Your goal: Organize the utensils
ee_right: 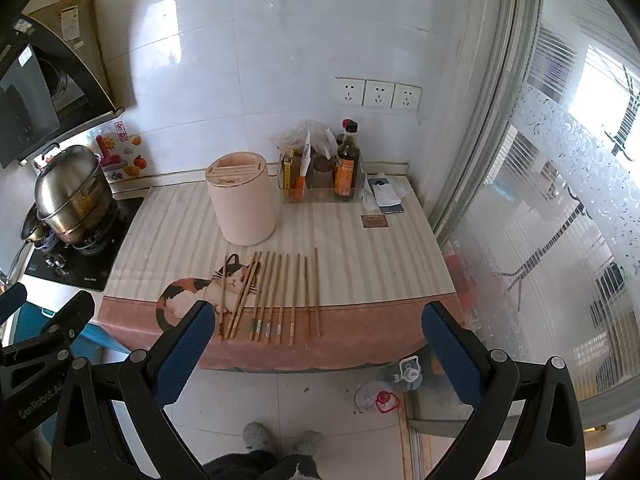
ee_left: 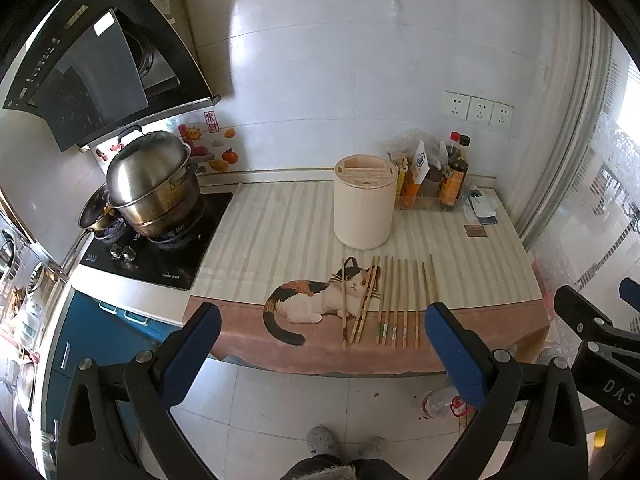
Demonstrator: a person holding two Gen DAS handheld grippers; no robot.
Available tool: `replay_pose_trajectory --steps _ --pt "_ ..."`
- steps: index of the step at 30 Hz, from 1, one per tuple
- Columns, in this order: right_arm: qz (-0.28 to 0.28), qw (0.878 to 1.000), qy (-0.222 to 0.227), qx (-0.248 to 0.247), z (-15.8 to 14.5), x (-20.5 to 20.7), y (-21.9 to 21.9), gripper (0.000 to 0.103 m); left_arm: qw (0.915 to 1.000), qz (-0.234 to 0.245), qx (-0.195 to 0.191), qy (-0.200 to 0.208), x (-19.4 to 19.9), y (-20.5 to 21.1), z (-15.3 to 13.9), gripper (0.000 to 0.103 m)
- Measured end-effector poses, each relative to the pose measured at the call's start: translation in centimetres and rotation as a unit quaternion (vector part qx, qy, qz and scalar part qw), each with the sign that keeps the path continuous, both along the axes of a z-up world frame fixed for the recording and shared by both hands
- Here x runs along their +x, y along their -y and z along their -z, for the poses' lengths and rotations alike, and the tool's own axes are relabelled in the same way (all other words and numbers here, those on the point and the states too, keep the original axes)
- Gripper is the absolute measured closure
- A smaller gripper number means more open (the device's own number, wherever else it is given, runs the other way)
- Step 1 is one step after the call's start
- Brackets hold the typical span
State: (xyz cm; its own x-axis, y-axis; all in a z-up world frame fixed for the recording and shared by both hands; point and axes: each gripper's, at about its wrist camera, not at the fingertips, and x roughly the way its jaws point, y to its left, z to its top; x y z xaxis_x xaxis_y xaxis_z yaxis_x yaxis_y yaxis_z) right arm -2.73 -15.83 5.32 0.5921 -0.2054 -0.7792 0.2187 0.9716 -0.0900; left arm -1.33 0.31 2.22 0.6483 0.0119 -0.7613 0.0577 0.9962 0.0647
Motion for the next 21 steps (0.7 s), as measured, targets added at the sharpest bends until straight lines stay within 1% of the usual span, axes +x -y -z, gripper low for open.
replay_pose_trajectory --steps 21 --pt "-0.004 1.0 0.006 -0.007 -0.24 -0.66 -0.44 0.0 1.0 -0.002 -0.005 0.004 -0.64 -0.19 0.19 0.0"
